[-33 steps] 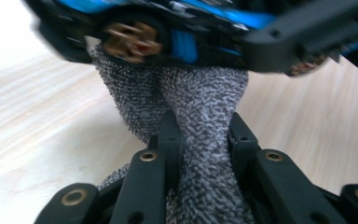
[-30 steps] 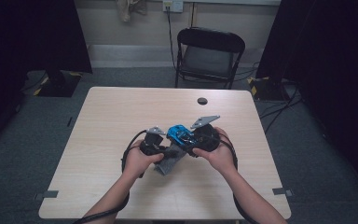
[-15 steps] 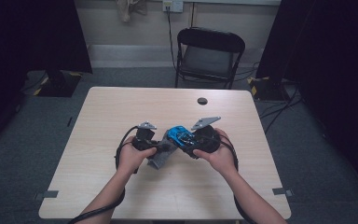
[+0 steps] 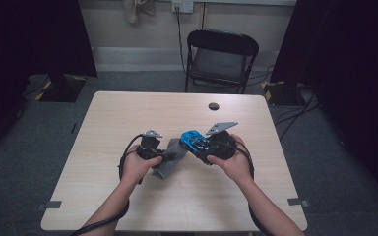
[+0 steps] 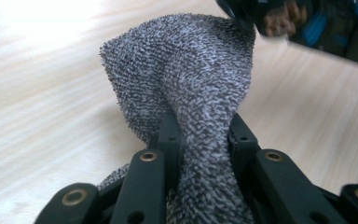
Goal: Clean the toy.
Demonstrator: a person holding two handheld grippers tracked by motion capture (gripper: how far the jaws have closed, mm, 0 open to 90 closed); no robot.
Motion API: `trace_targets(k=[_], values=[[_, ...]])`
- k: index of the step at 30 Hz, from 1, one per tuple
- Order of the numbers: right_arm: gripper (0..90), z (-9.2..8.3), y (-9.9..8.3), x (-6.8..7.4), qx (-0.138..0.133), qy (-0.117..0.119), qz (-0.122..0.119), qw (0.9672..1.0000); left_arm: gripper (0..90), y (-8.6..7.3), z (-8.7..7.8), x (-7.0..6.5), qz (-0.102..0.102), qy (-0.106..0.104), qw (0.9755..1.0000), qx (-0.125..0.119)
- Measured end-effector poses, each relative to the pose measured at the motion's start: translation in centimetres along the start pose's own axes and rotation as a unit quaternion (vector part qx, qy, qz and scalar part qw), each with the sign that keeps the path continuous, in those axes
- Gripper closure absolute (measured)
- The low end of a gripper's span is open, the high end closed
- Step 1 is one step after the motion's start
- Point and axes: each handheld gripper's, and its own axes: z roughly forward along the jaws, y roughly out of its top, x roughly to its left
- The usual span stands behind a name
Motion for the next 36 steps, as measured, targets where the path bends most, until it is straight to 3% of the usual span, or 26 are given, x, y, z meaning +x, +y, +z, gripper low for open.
trace_targets(k=[3,10,18,26,36], values=[[28.5,-0.1,0.3,0.0,-0.003,-0.004,0.002,1.0,72.9,-0.3,0.7,-1.0,0.013,-0.011,0.9998,0.012],[28.5,0.0,1.0,0.0,-0.008,-0.007,0.004,0.9999,72.9,0.0,1.9,-3.5,0.037,-0.051,0.9979,0.012],[28.5,0.6,0.9,0.2,-0.002,-0.006,0.006,1.0,72.8,0.5,2.6,-4.8,0.05,-0.069,0.9963,0.013],[28.5,0.9,0.6,0.5,0.0,-0.003,0.005,1.0,72.9,1.0,2.3,-4.4,0.04,-0.065,0.9971,0.004],[28.5,0.8,0.4,0.5,-0.001,0.0,0.007,1.0,72.9,0.8,1.2,-2.5,0.014,-0.045,0.9988,-0.012]])
